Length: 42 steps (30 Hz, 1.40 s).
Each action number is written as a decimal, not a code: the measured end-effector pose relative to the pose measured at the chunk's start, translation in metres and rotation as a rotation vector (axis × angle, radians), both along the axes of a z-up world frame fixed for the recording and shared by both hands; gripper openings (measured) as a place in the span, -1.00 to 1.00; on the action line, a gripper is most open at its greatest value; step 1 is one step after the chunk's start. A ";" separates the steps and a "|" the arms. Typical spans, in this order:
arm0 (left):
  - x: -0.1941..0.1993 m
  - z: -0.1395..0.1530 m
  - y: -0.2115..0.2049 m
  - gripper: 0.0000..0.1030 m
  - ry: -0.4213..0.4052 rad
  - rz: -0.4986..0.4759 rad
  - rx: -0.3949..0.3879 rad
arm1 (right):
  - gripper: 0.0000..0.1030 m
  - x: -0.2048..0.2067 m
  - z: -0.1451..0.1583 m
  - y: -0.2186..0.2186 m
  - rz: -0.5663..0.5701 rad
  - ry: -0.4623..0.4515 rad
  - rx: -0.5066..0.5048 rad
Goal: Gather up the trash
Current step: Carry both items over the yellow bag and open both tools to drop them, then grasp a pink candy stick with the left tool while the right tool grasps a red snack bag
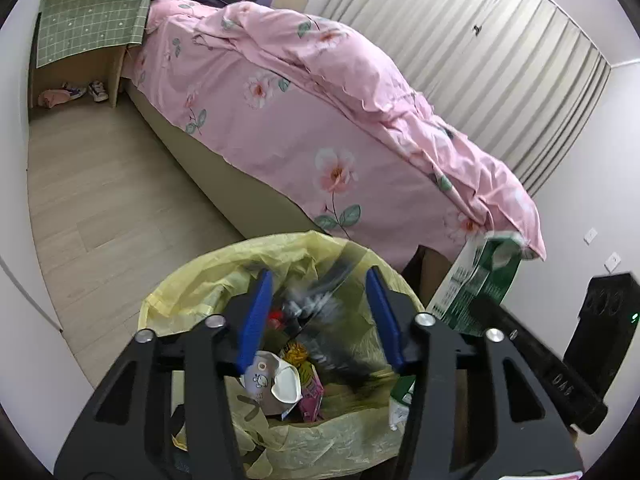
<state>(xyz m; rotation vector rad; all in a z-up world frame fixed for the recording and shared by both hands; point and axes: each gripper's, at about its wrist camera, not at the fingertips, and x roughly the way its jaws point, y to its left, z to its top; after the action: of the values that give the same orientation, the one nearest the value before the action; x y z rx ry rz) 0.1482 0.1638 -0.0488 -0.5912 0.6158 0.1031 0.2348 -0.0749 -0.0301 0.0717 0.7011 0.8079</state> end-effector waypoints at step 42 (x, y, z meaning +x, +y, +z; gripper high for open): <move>0.179 0.001 -0.409 0.05 0.012 -1.135 0.493 | 0.11 -0.083 0.030 -0.390 -0.726 -0.156 -0.402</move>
<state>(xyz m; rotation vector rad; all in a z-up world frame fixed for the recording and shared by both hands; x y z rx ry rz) 0.3277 -0.2457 -0.0483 0.2876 0.8250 -0.7894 0.1519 -0.4644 0.0001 -0.0978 0.6152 -0.0287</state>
